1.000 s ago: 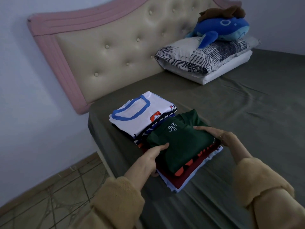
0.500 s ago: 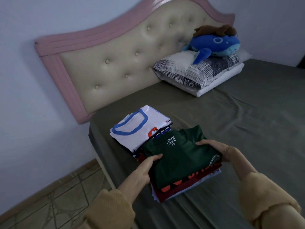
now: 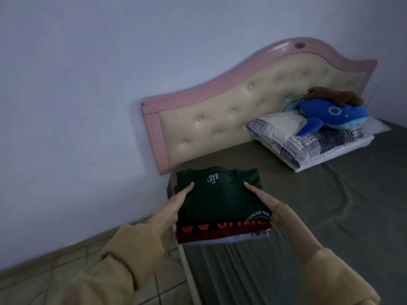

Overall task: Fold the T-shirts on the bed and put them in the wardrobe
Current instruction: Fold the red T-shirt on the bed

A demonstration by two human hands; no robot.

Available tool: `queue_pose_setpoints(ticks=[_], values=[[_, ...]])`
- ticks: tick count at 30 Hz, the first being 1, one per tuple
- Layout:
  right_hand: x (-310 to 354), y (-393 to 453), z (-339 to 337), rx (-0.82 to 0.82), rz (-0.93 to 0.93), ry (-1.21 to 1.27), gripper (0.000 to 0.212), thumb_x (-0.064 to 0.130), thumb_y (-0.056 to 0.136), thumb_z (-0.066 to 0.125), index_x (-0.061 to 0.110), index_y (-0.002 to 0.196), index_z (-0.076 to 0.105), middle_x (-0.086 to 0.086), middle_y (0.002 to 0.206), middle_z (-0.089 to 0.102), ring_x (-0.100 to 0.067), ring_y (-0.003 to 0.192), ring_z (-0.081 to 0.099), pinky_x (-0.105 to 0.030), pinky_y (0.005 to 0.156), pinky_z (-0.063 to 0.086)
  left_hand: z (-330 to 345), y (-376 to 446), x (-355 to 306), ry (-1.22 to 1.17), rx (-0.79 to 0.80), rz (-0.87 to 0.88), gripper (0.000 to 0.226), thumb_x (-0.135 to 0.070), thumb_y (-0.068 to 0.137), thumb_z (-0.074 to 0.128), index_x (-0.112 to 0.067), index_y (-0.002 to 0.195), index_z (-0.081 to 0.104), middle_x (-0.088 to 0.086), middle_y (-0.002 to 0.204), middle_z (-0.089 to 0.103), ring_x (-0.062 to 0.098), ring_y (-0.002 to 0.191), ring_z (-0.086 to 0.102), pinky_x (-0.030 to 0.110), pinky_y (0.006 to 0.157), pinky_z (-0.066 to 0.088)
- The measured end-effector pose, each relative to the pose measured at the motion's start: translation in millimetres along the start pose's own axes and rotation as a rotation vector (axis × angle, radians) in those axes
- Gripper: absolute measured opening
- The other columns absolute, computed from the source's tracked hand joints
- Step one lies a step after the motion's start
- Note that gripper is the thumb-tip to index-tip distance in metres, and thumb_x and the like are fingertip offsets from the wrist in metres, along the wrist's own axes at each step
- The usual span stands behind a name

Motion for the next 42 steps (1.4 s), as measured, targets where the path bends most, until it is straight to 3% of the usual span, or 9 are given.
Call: queue_pose_setpoints(ticks=[3, 6, 15, 25, 30, 33, 36, 39, 42], values=[[14, -2, 40, 0.046, -0.011, -0.007, 0.056, 0.053, 0.074, 0.066, 0.011, 0.110, 0.061, -0.017, 0.103, 0.070, -0.033, 0.093, 0.068, -0.037, 0.074, 0.058, -28, -33, -29, -0.010, -0.023, 0.020, 0.073, -0.057, 0.074, 0.067, -0.007, 0.126, 0.056, 0.018, 0.120, 0.062, 0.031, 0.107, 0.061, 0.036, 0.088, 0.051], [29, 4, 83, 0.067, -0.060, -0.039, 0.050, 0.051, 0.075, 0.066, 0.012, 0.107, 0.060, -0.017, 0.103, 0.069, -0.032, 0.094, 0.067, -0.040, 0.085, 0.054, -71, -41, -42, -0.039, -0.071, 0.044, 0.063, -0.056, 0.081, 0.061, -0.009, 0.124, 0.054, 0.016, 0.119, 0.062, 0.029, 0.101, 0.062, 0.032, 0.079, 0.052], [70, 85, 239, 0.172, -0.056, -0.333, 0.130, 0.074, 0.020, 0.080, 0.002, 0.125, 0.053, -0.017, 0.111, 0.066, -0.033, 0.099, 0.065, -0.046, 0.095, 0.050, -229, -25, -75, -0.178, -0.314, 0.118, 0.071, -0.057, 0.073, 0.066, -0.005, 0.121, 0.058, 0.014, 0.111, 0.066, 0.029, 0.098, 0.064, 0.034, 0.080, 0.053], [126, 145, 448, 0.320, -0.102, -0.555, 0.086, 0.068, 0.064, 0.066, 0.004, 0.122, 0.053, -0.017, 0.109, 0.066, -0.031, 0.098, 0.064, -0.044, 0.095, 0.049, -397, -37, -133, -0.313, -0.546, 0.207, 0.055, -0.051, 0.084, 0.061, -0.006, 0.115, 0.060, 0.008, 0.096, 0.067, 0.021, 0.085, 0.065, 0.027, 0.063, 0.050], [109, 177, 588, 0.480, -0.115, -0.728, 0.126, 0.089, 0.025, 0.061, 0.004, 0.118, 0.059, -0.014, 0.111, 0.067, -0.030, 0.101, 0.064, -0.044, 0.098, 0.047, -508, -72, -115, -0.430, -0.770, 0.201, 0.060, -0.056, 0.082, 0.062, -0.005, 0.113, 0.059, 0.009, 0.103, 0.066, 0.022, 0.088, 0.064, 0.030, 0.074, 0.051], [90, 173, 680, 0.575, -0.100, -0.818, 0.098, 0.080, 0.054, 0.061, 0.001, 0.111, 0.060, -0.015, 0.110, 0.065, -0.030, 0.101, 0.062, -0.044, 0.097, 0.047, -576, -98, -98, -0.486, -0.918, 0.222, 0.068, -0.064, 0.076, 0.063, -0.008, 0.114, 0.060, 0.006, 0.106, 0.067, 0.022, 0.096, 0.064, 0.034, 0.088, 0.051], [75, 166, 767, 0.664, -0.254, -0.920, 0.072, 0.073, 0.075, 0.050, 0.008, 0.106, 0.060, -0.012, 0.110, 0.064, -0.027, 0.098, 0.060, -0.041, 0.094, 0.048, -629, -131, -90, -0.456, -1.141, 0.261, 0.043, -0.055, 0.086, 0.056, -0.014, 0.097, 0.060, 0.001, 0.100, 0.062, 0.020, 0.095, 0.059, 0.031, 0.084, 0.047], [59, 143, 858, 0.761, -0.460, -0.993, 0.064, 0.061, 0.088, 0.043, 0.006, 0.121, 0.047, -0.013, 0.117, 0.059, -0.024, 0.097, 0.056, -0.032, 0.085, 0.045, -680, -175, -88, -0.360, -1.438, 0.326, 0.044, -0.045, 0.093, 0.052, -0.010, 0.121, 0.048, 0.003, 0.108, 0.057, 0.020, 0.100, 0.054, 0.027, 0.083, 0.040], [43, 108, 931, 0.888, -0.654, -1.022, 0.066, 0.045, 0.096, 0.039, 0.010, 0.148, 0.017, -0.014, 0.133, 0.052, -0.030, 0.116, 0.052, -0.032, 0.093, 0.041, -716, -209, -77, -0.298, -1.640, 0.317, 0.061, -0.041, 0.097, 0.044, -0.012, 0.146, 0.021, 0.010, 0.128, 0.056, 0.031, 0.114, 0.055, 0.031, 0.090, 0.042]])
Point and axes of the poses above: each hand's wrist, its own y-axis towards the middle knuckle, its own z-axis out of the palm, x = y × z, the point moved 9 cm from there along y, towards the middle knuckle
